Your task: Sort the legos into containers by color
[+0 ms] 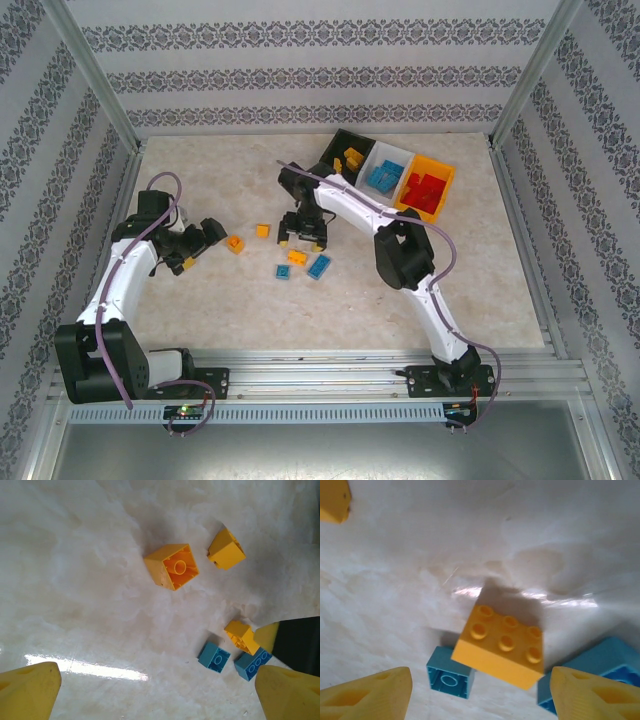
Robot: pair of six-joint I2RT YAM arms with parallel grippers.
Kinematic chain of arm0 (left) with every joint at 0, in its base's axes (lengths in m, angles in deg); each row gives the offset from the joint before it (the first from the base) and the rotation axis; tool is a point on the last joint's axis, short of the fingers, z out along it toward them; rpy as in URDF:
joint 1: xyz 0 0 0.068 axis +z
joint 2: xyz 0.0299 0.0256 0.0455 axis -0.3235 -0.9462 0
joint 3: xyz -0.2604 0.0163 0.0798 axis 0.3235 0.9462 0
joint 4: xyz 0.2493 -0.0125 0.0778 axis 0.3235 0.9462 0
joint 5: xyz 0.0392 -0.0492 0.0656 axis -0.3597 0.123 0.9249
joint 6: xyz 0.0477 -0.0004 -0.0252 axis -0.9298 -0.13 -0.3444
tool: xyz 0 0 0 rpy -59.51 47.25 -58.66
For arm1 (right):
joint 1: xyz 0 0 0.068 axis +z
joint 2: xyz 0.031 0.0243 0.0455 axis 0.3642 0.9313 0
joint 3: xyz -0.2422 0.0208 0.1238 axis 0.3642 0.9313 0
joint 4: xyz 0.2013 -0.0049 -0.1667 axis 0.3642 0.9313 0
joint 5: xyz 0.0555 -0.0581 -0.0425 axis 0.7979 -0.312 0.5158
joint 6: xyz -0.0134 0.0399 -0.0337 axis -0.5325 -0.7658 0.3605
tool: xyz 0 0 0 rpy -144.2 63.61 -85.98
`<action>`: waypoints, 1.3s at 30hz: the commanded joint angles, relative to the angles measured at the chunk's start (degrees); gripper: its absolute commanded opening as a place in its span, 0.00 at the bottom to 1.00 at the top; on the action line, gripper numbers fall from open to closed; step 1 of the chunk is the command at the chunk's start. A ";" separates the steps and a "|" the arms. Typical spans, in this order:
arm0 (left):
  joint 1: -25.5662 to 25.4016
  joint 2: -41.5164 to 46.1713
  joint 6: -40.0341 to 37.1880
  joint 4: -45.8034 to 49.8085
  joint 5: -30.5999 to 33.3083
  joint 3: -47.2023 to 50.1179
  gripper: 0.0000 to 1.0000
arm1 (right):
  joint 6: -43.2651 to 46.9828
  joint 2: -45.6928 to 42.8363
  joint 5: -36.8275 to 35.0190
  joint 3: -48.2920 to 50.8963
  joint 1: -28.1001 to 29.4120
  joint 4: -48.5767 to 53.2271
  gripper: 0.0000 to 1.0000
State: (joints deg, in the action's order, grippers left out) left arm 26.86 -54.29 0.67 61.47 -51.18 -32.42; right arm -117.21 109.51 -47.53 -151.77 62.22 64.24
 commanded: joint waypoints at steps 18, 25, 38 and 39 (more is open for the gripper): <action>0.72 0.39 -0.91 1.74 0.20 -0.80 1.00 | -0.40 8.06 -0.48 -5.49 -0.07 4.36 0.66; 0.80 0.37 -0.67 1.49 0.18 -0.61 1.00 | 0.06 7.39 -2.51 -5.07 -0.63 4.90 0.43; 0.89 -0.01 1.06 -0.67 -2.40 0.66 1.00 | -0.23 -5.57 0.26 1.45 -11.10 -5.18 0.38; 0.82 0.03 1.43 -1.34 -3.21 1.06 1.00 | -0.14 -5.99 0.51 0.83 -12.53 -5.78 0.38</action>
State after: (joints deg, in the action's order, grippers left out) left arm 26.88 -54.29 1.01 61.40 -52.08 -32.40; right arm -117.21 108.73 -47.95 -150.44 53.63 62.29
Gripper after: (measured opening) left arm 0.999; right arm 0.384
